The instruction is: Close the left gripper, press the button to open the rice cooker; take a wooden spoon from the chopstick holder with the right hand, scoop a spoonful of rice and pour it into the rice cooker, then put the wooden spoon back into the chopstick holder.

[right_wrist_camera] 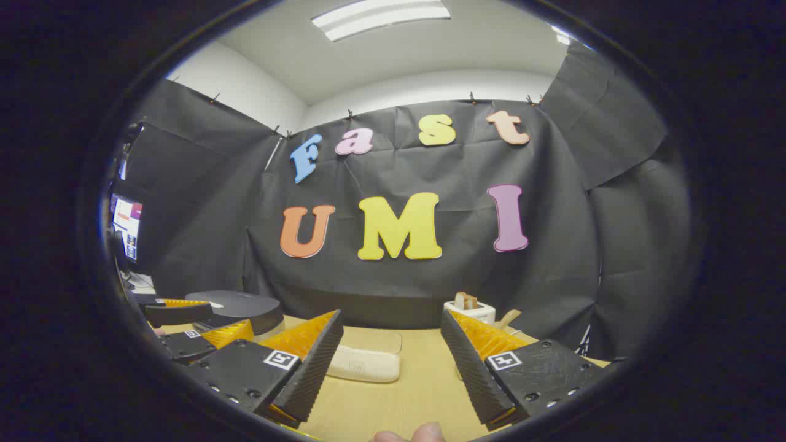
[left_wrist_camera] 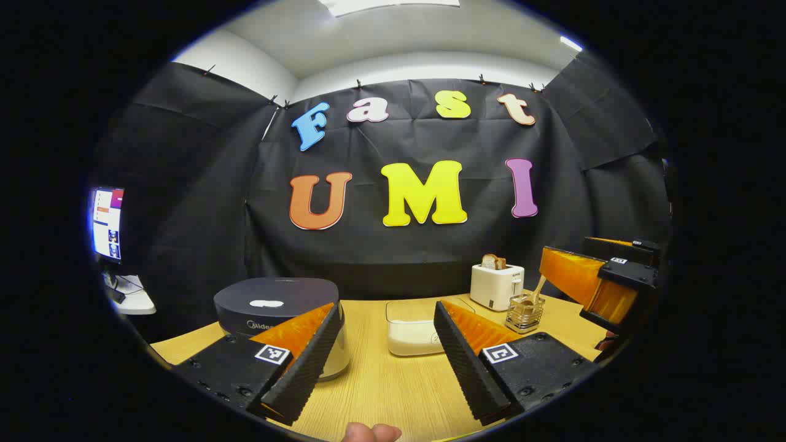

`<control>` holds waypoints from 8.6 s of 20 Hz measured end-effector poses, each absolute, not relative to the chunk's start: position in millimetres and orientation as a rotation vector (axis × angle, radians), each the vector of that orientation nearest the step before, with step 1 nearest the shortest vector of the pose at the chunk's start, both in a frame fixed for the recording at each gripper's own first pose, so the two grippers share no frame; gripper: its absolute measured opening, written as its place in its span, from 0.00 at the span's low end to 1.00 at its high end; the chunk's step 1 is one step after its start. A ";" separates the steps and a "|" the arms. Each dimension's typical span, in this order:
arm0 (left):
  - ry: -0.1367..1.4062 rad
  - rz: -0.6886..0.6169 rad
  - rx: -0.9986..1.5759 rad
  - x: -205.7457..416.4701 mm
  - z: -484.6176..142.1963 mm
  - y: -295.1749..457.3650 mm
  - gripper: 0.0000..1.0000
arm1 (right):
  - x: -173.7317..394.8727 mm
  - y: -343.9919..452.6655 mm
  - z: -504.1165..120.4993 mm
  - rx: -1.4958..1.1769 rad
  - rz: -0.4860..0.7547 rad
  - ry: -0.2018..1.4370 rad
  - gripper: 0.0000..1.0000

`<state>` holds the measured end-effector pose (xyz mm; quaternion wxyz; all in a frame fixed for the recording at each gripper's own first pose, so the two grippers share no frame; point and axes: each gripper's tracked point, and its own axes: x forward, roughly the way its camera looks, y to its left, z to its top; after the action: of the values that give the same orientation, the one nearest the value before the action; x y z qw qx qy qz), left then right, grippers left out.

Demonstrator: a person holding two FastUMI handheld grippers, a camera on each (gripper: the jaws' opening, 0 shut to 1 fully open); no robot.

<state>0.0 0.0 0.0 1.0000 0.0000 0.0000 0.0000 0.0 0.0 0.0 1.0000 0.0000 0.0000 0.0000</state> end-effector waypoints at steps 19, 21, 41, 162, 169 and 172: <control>-0.014 0.021 0.008 -0.8 4.9 7.2 0.98 | 1.8 12.7 4.4 0.003 0.027 -0.003 0.95; -0.011 0.023 0.012 -1.1 3.4 8.0 0.98 | 2.3 12.0 3.1 0.003 0.025 -0.001 0.95; 0.040 0.159 -0.018 9.2 -11.3 38.4 0.99 | 15.2 -18.7 -27.5 0.042 0.078 0.060 0.95; 0.123 0.216 0.003 -4.8 -20.9 43.1 0.99 | 239.8 -231.5 -129.3 0.278 -0.114 0.289 0.00; 0.072 0.223 -0.019 -12.2 -7.2 74.7 0.99 | 239.2 -220.4 -61.9 0.207 -0.153 0.216 0.00; 0.088 0.193 0.024 -16.5 -7.5 86.3 0.99 | 240.2 -191.3 -32.8 0.198 -0.132 0.205 0.00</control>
<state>-16.5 86.3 -7.5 0.9943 0.0120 0.0439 0.0962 240.2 -191.3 -32.8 0.9877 0.0987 0.1019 -0.0656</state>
